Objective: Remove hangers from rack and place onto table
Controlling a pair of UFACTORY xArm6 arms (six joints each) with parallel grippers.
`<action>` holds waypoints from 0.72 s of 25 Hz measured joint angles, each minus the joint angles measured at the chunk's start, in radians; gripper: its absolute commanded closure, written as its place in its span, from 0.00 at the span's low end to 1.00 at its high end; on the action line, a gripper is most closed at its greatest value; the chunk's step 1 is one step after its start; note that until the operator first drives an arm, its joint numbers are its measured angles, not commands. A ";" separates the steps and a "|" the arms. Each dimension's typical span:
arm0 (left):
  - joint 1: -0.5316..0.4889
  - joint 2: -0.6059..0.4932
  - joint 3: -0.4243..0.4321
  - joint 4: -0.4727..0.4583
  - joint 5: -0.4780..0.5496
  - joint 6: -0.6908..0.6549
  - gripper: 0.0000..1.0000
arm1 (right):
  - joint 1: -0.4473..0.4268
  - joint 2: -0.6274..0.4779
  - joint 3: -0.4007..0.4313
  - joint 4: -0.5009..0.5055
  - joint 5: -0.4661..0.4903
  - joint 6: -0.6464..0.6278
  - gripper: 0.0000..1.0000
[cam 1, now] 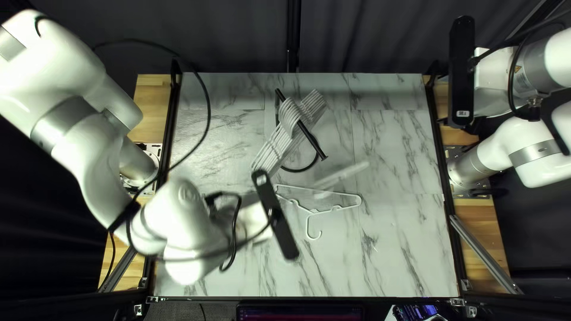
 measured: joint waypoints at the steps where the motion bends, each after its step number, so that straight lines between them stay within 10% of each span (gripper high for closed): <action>1: -0.004 0.023 -0.005 0.007 -0.006 -0.001 1.00 | 0.000 0.000 0.000 0.000 0.000 0.000 0.00; 18: 0.048 0.226 -0.119 -0.012 0.034 0.174 1.00 | 0.000 0.000 0.000 0.000 0.000 0.000 0.00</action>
